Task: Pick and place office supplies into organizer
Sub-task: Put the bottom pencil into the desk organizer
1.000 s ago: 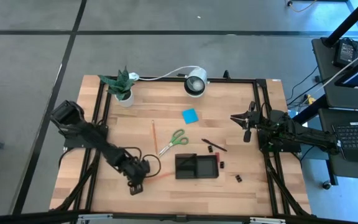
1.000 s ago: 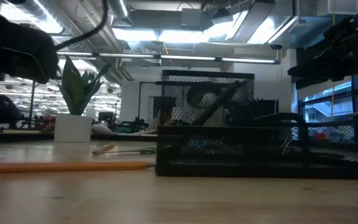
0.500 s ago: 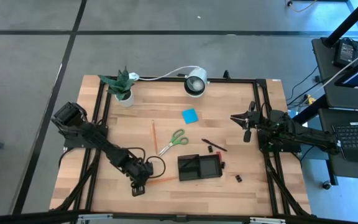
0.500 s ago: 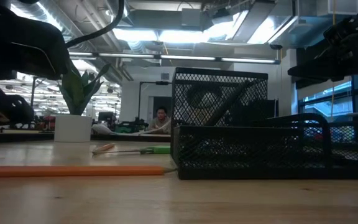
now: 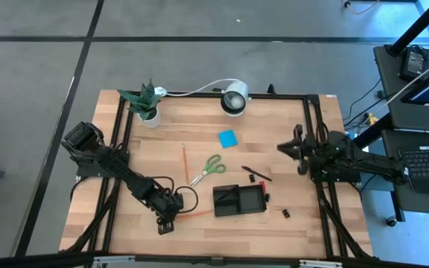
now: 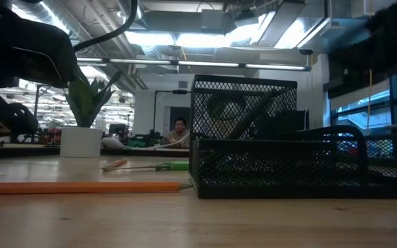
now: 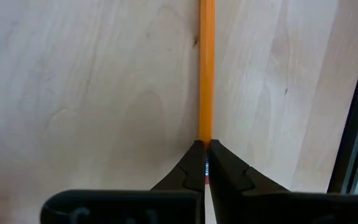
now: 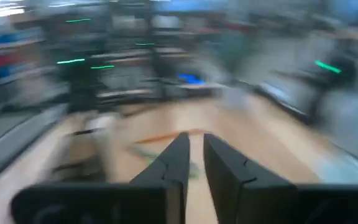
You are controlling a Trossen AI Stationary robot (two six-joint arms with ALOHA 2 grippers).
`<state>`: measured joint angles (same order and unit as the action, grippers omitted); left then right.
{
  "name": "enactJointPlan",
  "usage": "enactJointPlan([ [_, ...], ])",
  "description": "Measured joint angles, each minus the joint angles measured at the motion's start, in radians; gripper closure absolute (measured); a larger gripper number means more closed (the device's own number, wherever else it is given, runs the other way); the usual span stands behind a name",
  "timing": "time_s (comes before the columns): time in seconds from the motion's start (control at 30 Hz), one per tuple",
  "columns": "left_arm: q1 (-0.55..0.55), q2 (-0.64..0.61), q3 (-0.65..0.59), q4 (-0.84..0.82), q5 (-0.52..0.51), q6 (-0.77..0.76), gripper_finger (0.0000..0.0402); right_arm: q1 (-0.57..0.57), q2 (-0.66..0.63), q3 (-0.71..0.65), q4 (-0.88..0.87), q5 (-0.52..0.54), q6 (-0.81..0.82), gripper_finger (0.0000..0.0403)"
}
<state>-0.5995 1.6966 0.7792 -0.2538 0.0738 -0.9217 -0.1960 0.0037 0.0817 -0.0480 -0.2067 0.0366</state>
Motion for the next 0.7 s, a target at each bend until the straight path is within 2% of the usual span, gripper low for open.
enactJointPlan([
  [0.07,0.000,0.000,0.000,-0.001,0.000,0.000,0.0399,0.011,0.020,0.033,0.001,-0.019,-0.001,0.0352],
  [0.23,0.000,-0.002,0.003,-0.033,0.002,-0.037,0.0399,0.026,0.116,0.099,-0.062,0.018,0.023,0.0352],
  [0.47,-0.009,-0.003,0.003,-0.040,0.015,-0.053,0.0399,0.074,0.301,0.163,-0.059,0.002,0.010,0.0352],
  [0.7,-0.038,-0.004,0.004,-0.054,0.053,0.057,0.0399,0.104,0.477,0.228,-0.058,0.003,0.003,0.0352],
])
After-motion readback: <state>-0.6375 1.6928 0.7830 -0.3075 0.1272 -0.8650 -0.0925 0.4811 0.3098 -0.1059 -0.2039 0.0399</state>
